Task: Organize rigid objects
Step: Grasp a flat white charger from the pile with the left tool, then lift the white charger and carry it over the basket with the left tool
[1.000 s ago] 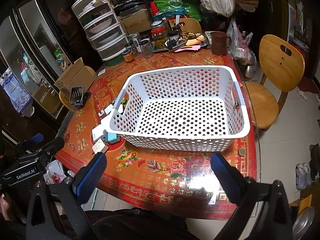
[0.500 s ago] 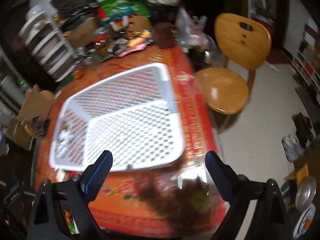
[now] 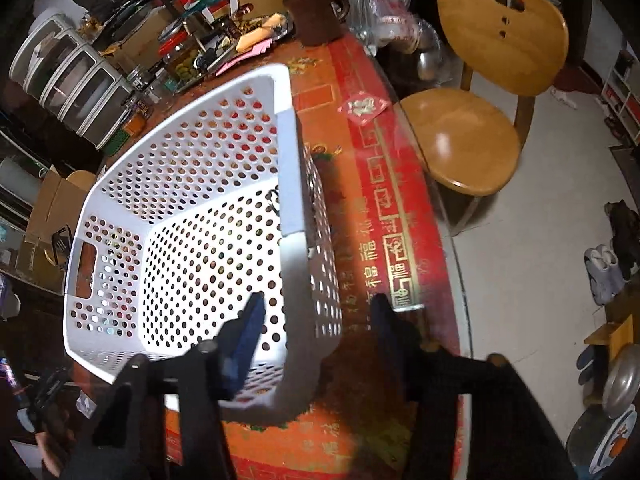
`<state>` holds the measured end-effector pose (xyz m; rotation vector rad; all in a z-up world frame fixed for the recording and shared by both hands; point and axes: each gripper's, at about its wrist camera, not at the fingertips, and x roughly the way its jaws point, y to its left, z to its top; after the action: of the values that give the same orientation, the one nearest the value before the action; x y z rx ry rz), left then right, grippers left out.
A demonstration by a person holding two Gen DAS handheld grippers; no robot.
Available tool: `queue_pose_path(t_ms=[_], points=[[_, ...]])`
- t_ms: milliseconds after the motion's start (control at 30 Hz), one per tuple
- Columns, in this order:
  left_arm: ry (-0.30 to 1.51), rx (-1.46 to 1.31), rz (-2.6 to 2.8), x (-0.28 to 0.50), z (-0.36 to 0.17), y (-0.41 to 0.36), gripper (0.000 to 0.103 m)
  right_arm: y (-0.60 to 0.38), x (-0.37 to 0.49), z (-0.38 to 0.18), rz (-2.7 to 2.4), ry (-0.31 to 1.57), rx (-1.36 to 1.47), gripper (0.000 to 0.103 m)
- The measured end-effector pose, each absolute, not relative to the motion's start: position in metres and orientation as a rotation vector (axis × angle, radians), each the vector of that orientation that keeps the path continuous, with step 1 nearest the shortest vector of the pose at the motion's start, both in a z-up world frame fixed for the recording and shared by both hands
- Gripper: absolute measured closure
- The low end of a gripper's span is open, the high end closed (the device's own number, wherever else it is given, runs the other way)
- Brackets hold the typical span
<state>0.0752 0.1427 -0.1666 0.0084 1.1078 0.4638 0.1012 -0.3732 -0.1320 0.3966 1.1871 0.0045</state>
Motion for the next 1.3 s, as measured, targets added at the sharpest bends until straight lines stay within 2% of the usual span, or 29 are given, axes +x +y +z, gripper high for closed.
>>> queue_pose_path(t_ms=[33, 67, 100, 167, 733, 833, 933, 1000, 1033, 1300], points=[[1.12, 0.011, 0.463, 0.076, -0.174, 0.145, 0.001, -0.372, 0.104, -0.135, 0.016, 1.197, 0.411, 0.06], [1.133, 0.011, 0.461, 0.077, -0.184, 0.147, 0.001, -0.372, 0.105, -0.138, 0.024, 1.205, 0.418, 0.07], [1.138, 0.01, 0.456, 0.076, -0.189, 0.147, 0.001, -0.371, 0.106, -0.139, 0.031, 1.206, 0.423, 0.076], [1.139, -0.008, 0.43, 0.076, -0.196, 0.147, 0.001, -0.369, 0.108, -0.138, 0.026, 1.207, 0.411, 0.079], [1.144, 0.035, 0.159, 0.099, -0.212, 0.086, 0.009, -0.365, 0.108, -0.138, 0.002, 1.214, 0.416, 0.082], [1.162, 0.016, 0.154, 0.1, -0.219, 0.084, 0.017, -0.366, 0.108, -0.138, 0.001, 1.215, 0.419, 0.082], [1.164, 0.021, 0.152, 0.099, -0.221, 0.081, 0.03, -0.366, 0.108, -0.138, 0.0, 1.215, 0.42, 0.082], [1.165, 0.03, 0.143, 0.1, -0.223, 0.079, 0.048, -0.366, 0.108, -0.138, 0.0, 1.215, 0.42, 0.082], [1.162, 0.026, 0.138, 0.1, -0.222, 0.078, 0.051, -0.366, 0.108, -0.138, 0.0, 1.215, 0.42, 0.082], [1.157, 0.034, 0.141, 0.102, -0.22, 0.074, 0.056, -0.366, 0.109, -0.137, 0.004, 1.218, 0.419, 0.082]])
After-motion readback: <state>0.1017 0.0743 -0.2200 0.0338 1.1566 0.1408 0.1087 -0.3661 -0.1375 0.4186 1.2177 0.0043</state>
